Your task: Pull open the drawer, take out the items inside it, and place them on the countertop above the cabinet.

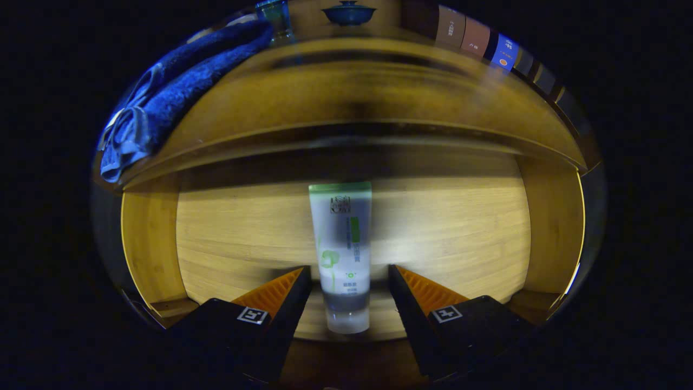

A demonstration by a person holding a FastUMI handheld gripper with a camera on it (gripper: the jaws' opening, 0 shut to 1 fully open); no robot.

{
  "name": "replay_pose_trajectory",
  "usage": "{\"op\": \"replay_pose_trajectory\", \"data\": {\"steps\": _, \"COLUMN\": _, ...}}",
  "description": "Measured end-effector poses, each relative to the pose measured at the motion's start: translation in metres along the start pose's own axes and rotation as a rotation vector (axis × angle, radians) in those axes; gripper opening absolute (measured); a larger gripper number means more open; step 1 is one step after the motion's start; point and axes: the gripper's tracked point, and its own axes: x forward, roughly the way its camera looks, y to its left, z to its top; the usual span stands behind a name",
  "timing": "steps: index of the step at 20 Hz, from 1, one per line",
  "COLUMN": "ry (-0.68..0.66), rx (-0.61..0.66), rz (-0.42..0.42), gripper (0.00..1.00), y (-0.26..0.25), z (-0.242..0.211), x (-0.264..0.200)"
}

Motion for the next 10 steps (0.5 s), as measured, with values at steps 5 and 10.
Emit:
{"op": "replay_pose_trajectory", "data": {"steps": 5, "ry": -0.021, "rx": -0.061, "rz": 0.003, "gripper": 0.57, "y": 0.006, "z": 0.002, "x": 0.007}}
{"op": "replay_pose_trajectory", "data": {"steps": 10, "ry": -0.036, "rx": -0.049, "rz": 0.052, "gripper": 0.49, "y": 0.012, "z": -0.001, "x": -0.007}}
